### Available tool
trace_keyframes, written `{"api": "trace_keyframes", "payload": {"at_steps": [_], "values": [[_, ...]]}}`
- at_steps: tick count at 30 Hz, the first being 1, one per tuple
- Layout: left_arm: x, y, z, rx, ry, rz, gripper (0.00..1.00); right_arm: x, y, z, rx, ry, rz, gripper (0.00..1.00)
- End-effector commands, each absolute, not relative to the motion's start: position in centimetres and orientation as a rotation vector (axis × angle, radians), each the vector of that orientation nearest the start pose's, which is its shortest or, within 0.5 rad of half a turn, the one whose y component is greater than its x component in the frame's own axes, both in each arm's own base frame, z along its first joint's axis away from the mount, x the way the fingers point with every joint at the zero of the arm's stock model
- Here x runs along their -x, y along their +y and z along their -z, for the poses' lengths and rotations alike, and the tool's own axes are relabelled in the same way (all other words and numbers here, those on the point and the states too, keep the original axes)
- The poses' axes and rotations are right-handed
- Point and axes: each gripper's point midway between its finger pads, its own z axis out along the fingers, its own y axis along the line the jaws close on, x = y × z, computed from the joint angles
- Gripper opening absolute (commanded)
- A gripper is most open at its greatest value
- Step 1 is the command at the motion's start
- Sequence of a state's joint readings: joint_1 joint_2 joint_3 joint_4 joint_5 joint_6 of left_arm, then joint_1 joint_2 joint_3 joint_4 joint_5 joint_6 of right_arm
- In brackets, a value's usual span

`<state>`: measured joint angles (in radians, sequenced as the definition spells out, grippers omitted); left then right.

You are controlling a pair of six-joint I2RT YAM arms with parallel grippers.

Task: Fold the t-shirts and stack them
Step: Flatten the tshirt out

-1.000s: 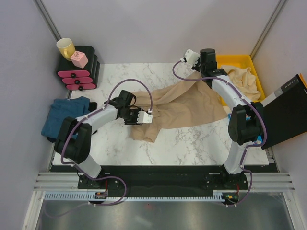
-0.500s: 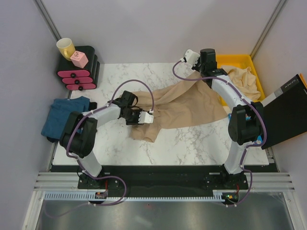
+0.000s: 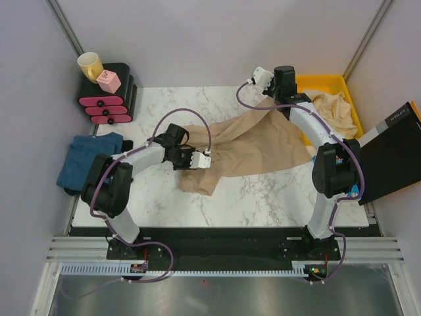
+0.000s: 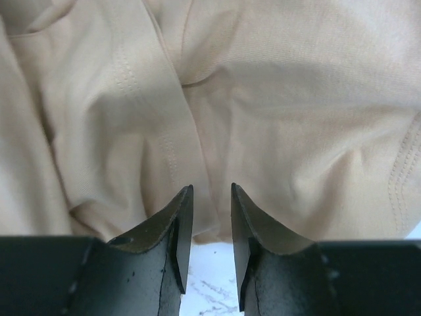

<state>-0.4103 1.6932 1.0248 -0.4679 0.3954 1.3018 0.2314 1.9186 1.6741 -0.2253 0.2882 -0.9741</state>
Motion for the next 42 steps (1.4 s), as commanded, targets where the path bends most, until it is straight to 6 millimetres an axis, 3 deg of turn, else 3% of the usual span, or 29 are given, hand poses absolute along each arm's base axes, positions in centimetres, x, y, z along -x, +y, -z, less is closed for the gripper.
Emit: {"api": "trace_keyframes", "payload": {"at_steps": [1,6,13,18,20,21,22,25,28,31,34,35,37,38,40,42], "values": [[-35.2,-18.6,-3.3,-1.994,1.607,0.195,0.37,-57.5,4.8,-26.5,0.972,1.768,0.780,0.00],[-36.3,-18.7,-2.6,-1.994,1.613,0.168,0.37,-57.3,4.8,-26.2,0.972,1.778,0.775,0.00],[-37.2,-18.2,-3.4,-1.970,1.608,0.087,0.40,-57.0,4.5,-26.0,0.972,1.787,0.782,0.00],[-37.0,-18.1,-3.1,-1.967,1.613,0.094,0.39,-57.0,4.6,-25.8,0.969,1.789,0.773,0.00],[-36.9,-18.0,-2.1,-1.982,1.635,0.104,0.31,-57.1,4.6,-25.7,0.965,1.793,0.769,0.00],[-36.9,-17.9,-1.8,-1.985,1.646,0.097,0.13,-57.1,4.7,-25.7,0.965,1.792,0.770,0.00],[-37.0,-17.9,-1.6,-1.987,1.651,0.094,0.02,-57.1,4.7,-25.8,0.962,1.790,0.769,0.00],[-37.5,-18.0,-1.7,-1.968,1.672,0.089,0.02,-57.1,4.7,-25.8,0.967,1.790,0.772,0.00],[-38.2,-18.1,-3.4,-1.940,1.648,0.057,0.02,-56.9,4.6,-25.8,0.977,1.788,0.778,0.00],[-39.9,-18.2,-6.8,-1.872,1.618,-0.027,0.02,-56.9,4.5,-26.1,0.971,1.785,0.781,0.00],[-43.2,-18.2,-13.0,-1.716,1.585,-0.157,0.02,-56.9,4.3,-26.7,0.960,1.770,0.798,0.00],[-44.9,-18.3,-16.4,-1.638,1.549,-0.210,0.02,-57.0,4.1,-27.2,0.951,1.758,0.816,0.00],[-46.9,-17.5,-20.7,-1.537,1.520,-0.316,0.02,-57.2,3.9,-28.2,0.930,1.732,0.838,0.00],[-48.5,-17.3,-24.6,-1.459,1.459,-0.385,0.02,-57.4,3.8,-29.1,0.904,1.706,0.855,0.00],[-50.2,-16.0,-28.4,-1.373,1.428,-0.500,0.02,-57.7,3.3,-30.5,0.877,1.666,0.906,0.00],[-51.9,-14.7,-33.9,-1.261,1.341,-0.635,0.02,-58.1,2.8,-32.6,0.827,1.607,0.962,0.00]]}}
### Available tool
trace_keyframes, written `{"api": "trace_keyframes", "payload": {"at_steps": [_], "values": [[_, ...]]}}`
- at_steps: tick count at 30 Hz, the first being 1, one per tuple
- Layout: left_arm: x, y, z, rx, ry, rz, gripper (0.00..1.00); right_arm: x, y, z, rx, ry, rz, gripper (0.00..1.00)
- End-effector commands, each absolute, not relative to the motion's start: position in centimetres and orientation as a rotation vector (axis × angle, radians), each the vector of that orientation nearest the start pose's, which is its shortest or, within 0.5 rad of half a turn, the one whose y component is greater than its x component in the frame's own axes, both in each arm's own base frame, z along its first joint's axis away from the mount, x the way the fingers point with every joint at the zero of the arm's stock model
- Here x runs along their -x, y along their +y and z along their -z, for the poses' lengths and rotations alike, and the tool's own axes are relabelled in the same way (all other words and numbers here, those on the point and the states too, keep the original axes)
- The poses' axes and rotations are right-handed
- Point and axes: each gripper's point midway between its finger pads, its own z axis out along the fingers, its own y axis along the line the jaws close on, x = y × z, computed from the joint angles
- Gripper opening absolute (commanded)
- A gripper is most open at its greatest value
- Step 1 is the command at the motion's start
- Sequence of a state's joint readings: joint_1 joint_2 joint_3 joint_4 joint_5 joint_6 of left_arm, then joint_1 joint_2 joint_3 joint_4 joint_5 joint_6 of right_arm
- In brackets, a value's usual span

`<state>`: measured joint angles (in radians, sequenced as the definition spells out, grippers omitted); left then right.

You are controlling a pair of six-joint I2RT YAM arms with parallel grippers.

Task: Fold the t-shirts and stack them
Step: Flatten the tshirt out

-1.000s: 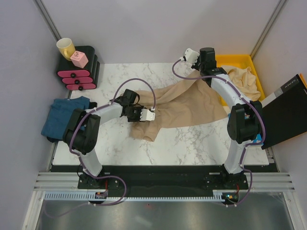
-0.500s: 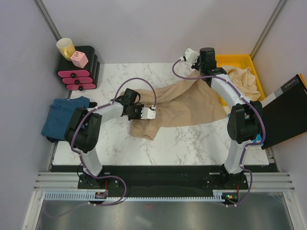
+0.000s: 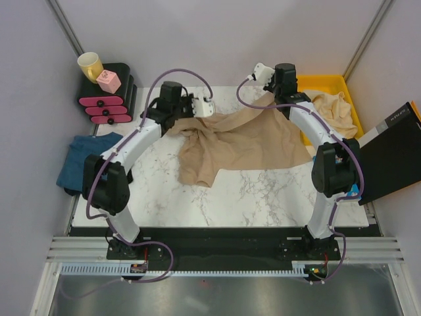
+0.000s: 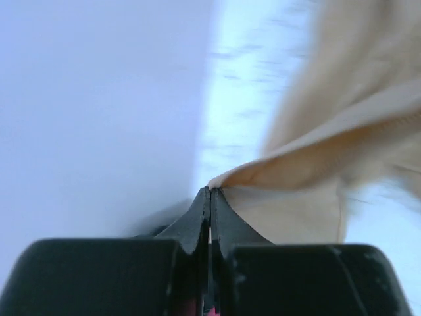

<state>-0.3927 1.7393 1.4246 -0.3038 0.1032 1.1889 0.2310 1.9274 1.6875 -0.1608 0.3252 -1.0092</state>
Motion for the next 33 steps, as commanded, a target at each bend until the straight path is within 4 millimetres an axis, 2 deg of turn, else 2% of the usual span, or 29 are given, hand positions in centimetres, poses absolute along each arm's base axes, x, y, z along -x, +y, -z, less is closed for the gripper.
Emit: {"api": "trace_keyframes", "payload": {"at_steps": [1,3,5,6,8,9,10,12,13,15,16,18,19,23,25,26,30,33], "values": [[-52.4,-14.2,-35.5,-1.229,1.314,-0.680,0.02,-58.4,2.6,-33.8,0.794,1.579,0.981,0.00],[-53.3,-13.4,-39.3,-1.172,1.241,-0.778,0.02,-58.8,2.0,-35.9,0.733,1.527,1.011,0.00],[-54.0,-12.6,-41.6,-1.148,1.194,-0.859,0.02,-58.9,1.0,-38.8,0.644,1.470,1.054,0.00],[-54.2,-12.3,-42.8,-1.120,1.171,-0.893,0.02,-59.1,0.7,-39.3,0.624,1.460,1.067,0.00],[-54.3,-11.5,-45.7,-1.067,1.112,-0.953,0.02,-58.8,-0.1,-42.0,0.537,1.400,1.099,0.00],[-54.5,-11.2,-46.4,-1.052,1.097,-0.975,0.02,-58.8,-0.5,-42.5,0.513,1.386,1.114,0.00],[-54.2,-11.0,-48.2,-1.019,1.061,-0.998,0.02,-58.5,-0.9,-43.2,0.496,1.371,1.136,0.00],[-54.3,-11.0,-49.6,-1.003,1.021,-1.035,0.02,-58.2,-1.4,-44.7,0.444,1.321,1.154,0.00],[-54.0,-10.9,-51.2,-0.965,0.980,-1.054,0.02,-58.0,-1.6,-45.2,0.421,1.304,1.161,0.00],[-54.0,-10.9,-52.6,-0.954,0.927,-1.101,0.02,-57.4,-2.1,-46.9,0.353,1.250,1.190,0.00],[-53.7,-10.6,-54.5,-0.921,0.891,-1.126,0.02,-57.1,-2.2,-47.5,0.324,1.227,1.201,0.00],[-53.7,-10.2,-56.6,-0.878,0.853,-1.185,0.02,-56.4,-2.8,-49.2,0.243,1.172,1.225,0.00],[-53.6,-9.9,-58.7,-0.827,0.820,-1.210,0.02,-56.1,-3.1,-49.9,0.211,1.150,1.230,0.00],[-52.8,-8.7,-63.8,-0.718,0.716,-1.301,0.02,-55.2,-3.7,-52.0,0.112,1.086,1.222,0.00],[-51.0,-8.1,-66.9,-0.652,0.615,-1.347,0.02,-54.6,-4.1,-52.8,0.065,1.059,1.218,0.00],[-51.3,-8.2,-67.0,-0.665,0.594,-1.379,0.02,-54.6,-4.1,-52.9,0.060,1.057,1.216,0.00],[-48.5,-7.9,-70.0,-0.595,0.448,-1.437,0.02,-53.7,-4.3,-54.5,0.018,1.010,1.202,0.00],[-46.9,-7.3,-71.3,-0.545,0.402,-1.451,0.02,-53.3,-4.3,-54.9,0.005,0.990,1.207,0.00]]}}
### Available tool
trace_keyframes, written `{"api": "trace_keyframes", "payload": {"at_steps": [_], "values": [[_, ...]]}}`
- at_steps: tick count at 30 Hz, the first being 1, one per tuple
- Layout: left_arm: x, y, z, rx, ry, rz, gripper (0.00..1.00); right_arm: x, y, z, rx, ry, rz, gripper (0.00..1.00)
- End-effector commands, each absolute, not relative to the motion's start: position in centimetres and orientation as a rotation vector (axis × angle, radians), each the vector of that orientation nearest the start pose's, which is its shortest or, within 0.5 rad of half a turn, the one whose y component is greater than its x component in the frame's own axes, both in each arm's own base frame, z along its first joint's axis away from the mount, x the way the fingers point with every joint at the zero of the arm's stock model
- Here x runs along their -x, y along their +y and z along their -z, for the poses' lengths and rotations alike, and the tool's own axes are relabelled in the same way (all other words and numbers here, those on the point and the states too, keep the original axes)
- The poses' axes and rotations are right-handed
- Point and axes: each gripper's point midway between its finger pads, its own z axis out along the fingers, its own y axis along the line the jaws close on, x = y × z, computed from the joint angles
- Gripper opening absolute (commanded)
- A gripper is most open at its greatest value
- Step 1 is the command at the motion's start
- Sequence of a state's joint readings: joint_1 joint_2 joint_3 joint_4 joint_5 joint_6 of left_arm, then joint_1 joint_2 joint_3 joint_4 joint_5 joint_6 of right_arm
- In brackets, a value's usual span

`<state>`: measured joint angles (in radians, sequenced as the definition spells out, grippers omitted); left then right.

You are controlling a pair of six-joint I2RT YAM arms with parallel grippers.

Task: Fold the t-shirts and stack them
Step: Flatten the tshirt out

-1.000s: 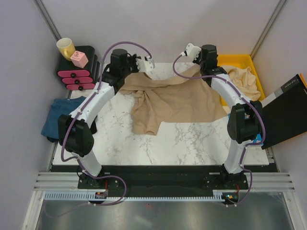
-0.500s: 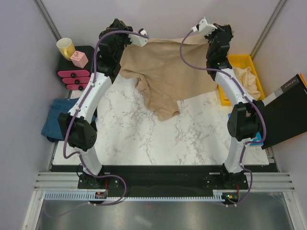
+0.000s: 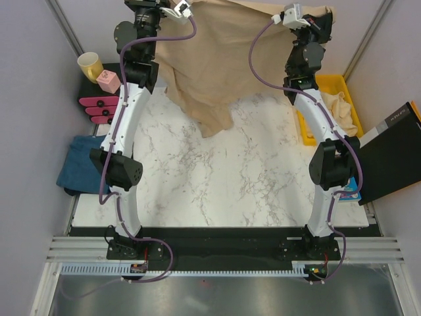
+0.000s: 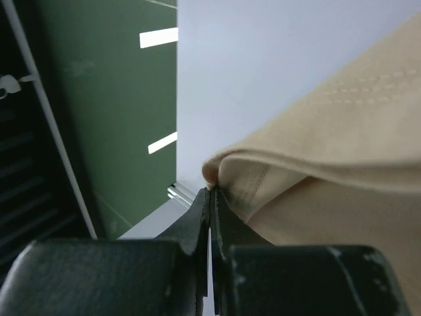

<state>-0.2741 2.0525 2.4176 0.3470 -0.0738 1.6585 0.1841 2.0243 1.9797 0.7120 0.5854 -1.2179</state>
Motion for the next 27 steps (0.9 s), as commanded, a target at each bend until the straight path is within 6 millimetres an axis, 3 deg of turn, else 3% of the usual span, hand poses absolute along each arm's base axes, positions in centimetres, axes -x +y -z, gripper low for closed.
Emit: {"api": "trace_keyframes", "payload": {"at_steps": [1,3,4,5,7,8,10,11,12,13,14,15,16,17,18,19,20,21,22,23,24,27], "values": [[-46.4,-7.1,-71.6,-0.524,0.388,-1.459,0.02,-53.4,-4.2,-54.8,0.016,0.994,1.208,0.00],[-46.2,-6.3,-71.8,-0.514,0.402,-1.473,0.02,-54.1,-3.9,-54.1,0.078,1.034,1.203,0.00],[-47.5,-6.1,-70.9,-0.563,0.463,-1.451,0.02,-54.9,-3.6,-53.0,0.142,1.085,1.205,0.00],[-48.1,-5.5,-70.1,-0.579,0.528,-1.438,0.02,-54.7,-3.1,-53.5,0.193,1.084,1.187,0.00],[-48.0,-4.8,-68.7,-0.635,0.626,-1.355,0.02,-55.8,-2.3,-50.1,0.339,1.191,1.178,0.00],[-48.5,-5.1,-66.9,-0.740,0.694,-1.300,0.02,-55.2,-1.6,-50.4,0.407,1.199,1.134,0.00],[-47.5,-5.2,-64.7,-0.830,0.797,-1.185,0.02,-55.4,-0.7,-46.0,0.595,1.349,1.057,0.00],[-48.4,-5.7,-60.6,-0.987,0.940,-1.091,0.02,-54.0,-0.9,-46.0,0.639,1.389,1.007,0.00],[-47.7,-6.0,-59.4,-1.010,0.997,-0.995,0.02,-53.8,0.2,-45.4,0.711,1.412,0.907,0.00],[-45.2,-6.4,-59.0,-0.999,1.052,-0.834,0.02,-53.0,0.3,-42.4,0.796,1.532,0.840,0.00],[-44.0,-8.2,-56.5,-1.144,1.060,-0.709,0.02,-51.8,0.2,-41.9,0.850,1.572,0.762,0.00],[-43.4,-8.5,-50.0,-1.303,1.201,-0.622,0.02,-50.9,1.9,-41.1,0.925,1.577,0.617,0.00],[-42.4,-8.5,-48.3,-1.405,1.195,-0.642,0.02,-49.0,2.4,-37.9,1.042,1.675,0.518,0.00],[-40.5,-8.1,-47.5,-1.458,1.204,-0.645,0.02,-47.1,2.9,-37.4,1.116,1.689,0.465,0.00],[-39.6,-7.7,-44.9,-1.528,1.264,-0.611,0.02,-45.6,4.2,-36.6,1.201,1.678,0.374,0.00],[-38.7,-7.4,-44.4,-1.550,1.296,-0.590,0.02,-43.1,4.6,-35.1,1.303,1.723,0.309,0.00],[-37.8,-7.5,-44.2,-1.571,1.313,-0.560,0.02,-41.5,5.0,-35.6,1.346,1.709,0.283,0.00],[-36.0,-7.4,-45.3,-1.573,1.323,-0.529,0.02,-40.2,5.4,-36.5,1.376,1.686,0.256,0.00],[-35.3,-7.6,-46.2,-1.529,1.338,-0.494,0.02,-38.4,5.6,-36.0,1.436,1.700,0.209,0.00],[-34.6,-7.7,-47.2,-1.511,1.324,-0.485,0.02,-37.4,5.6,-37.5,1.445,1.669,0.223,0.00],[-33.7,-7.4,-49.2,-1.475,1.290,-0.512,0.02,-36.9,5.5,-38.2,1.447,1.654,0.239,0.00],[-33.5,-6.3,-52.2,-1.405,1.249,-0.617,0.02,-37.5,4.6,-42.0,1.358,1.585,0.364,0.00]]}}
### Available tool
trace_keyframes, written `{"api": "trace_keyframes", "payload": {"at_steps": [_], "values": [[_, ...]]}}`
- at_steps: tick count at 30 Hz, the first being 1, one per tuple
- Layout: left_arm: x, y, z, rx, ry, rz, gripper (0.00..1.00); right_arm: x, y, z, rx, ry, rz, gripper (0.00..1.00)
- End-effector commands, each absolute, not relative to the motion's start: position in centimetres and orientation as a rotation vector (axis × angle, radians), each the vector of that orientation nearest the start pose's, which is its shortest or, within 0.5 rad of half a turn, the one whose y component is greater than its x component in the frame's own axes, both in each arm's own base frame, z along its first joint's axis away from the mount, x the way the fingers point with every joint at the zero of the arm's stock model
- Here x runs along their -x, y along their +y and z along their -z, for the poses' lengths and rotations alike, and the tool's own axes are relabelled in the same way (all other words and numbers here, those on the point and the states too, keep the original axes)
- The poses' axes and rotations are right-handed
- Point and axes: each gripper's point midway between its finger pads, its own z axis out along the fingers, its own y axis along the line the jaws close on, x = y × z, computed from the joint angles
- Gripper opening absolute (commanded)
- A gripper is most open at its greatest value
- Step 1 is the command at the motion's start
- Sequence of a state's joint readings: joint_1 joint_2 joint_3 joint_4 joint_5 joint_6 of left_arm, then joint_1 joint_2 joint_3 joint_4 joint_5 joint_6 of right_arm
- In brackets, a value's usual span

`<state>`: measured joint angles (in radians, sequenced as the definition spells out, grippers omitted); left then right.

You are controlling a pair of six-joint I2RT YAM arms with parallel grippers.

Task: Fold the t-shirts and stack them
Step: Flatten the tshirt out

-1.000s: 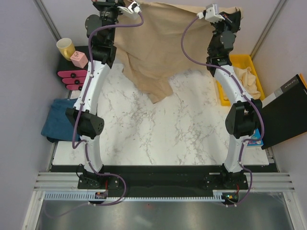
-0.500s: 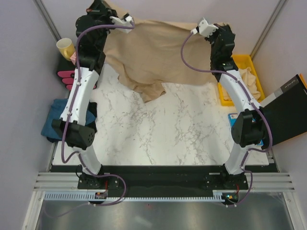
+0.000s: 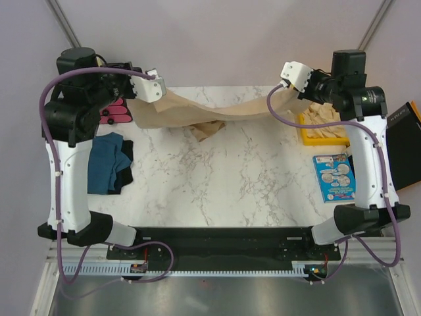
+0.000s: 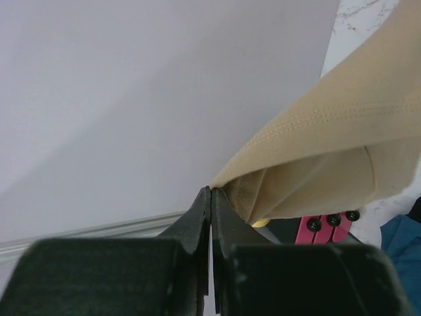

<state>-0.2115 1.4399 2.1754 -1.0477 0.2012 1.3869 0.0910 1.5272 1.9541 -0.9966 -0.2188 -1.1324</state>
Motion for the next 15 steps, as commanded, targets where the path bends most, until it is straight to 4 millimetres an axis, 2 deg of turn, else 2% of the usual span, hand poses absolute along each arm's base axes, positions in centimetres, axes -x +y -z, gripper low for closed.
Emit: {"api": "trace_keyframes", "payload": {"at_steps": [1,3,4,5,6,7,8,9,10,11,12,14,15], "values": [[-34.1,-6.0,-53.6,-1.378,1.207,-0.679,0.02,-38.8,4.4,-44.4,1.282,1.514,0.427,0.00],[-35.1,-5.3,-54.7,-1.359,1.178,-0.757,0.02,-40.1,4.0,-46.7,1.154,1.471,0.467,0.00],[-36.0,-5.0,-55.3,-1.373,1.140,-0.817,0.02,-41.3,3.9,-49.4,1.079,1.383,0.514,0.00],[-36.7,-4.9,-56.7,-1.354,1.087,-0.869,0.02,-42.1,3.7,-50.2,1.028,1.366,0.536,0.00],[-37.0,-3.7,-58.5,-1.323,1.050,-0.932,0.02,-42.7,3.6,-51.2,0.976,1.347,0.535,0.00],[-38.9,-3.4,-58.8,-1.317,1.036,-0.951,0.02,-44.1,3.5,-51.7,0.944,1.328,0.547,0.00],[-39.3,-3.6,-60.1,-1.295,0.986,-0.939,0.02,-44.4,3.4,-53.0,0.908,1.309,0.559,0.00],[-38.8,-2.5,-62.7,-1.235,0.952,-0.975,0.02,-45.0,3.3,-52.9,0.888,1.321,0.551,0.00],[-39.6,-2.3,-62.5,-1.226,0.964,-0.956,0.02,-46.3,3.4,-51.8,0.892,1.348,0.536,0.00],[-40.8,-2.5,-61.5,-1.245,0.980,-0.929,0.02,-46.9,3.6,-50.8,0.897,1.368,0.516,0.00],[-42.1,-2.4,-58.5,-1.298,1.046,-0.884,0.02,-47.5,3.9,-49.6,0.905,1.392,0.484,0.00],[-43.0,-2.8,-54.7,-1.385,1.097,-0.825,0.02,-49.1,4.6,-45.0,0.949,1.479,0.429,0.00],[-44.6,-2.8,-49.6,-1.466,1.191,-0.750,0.02,-49.6,4.8,-43.4,0.965,1.506,0.408,0.00]]}}
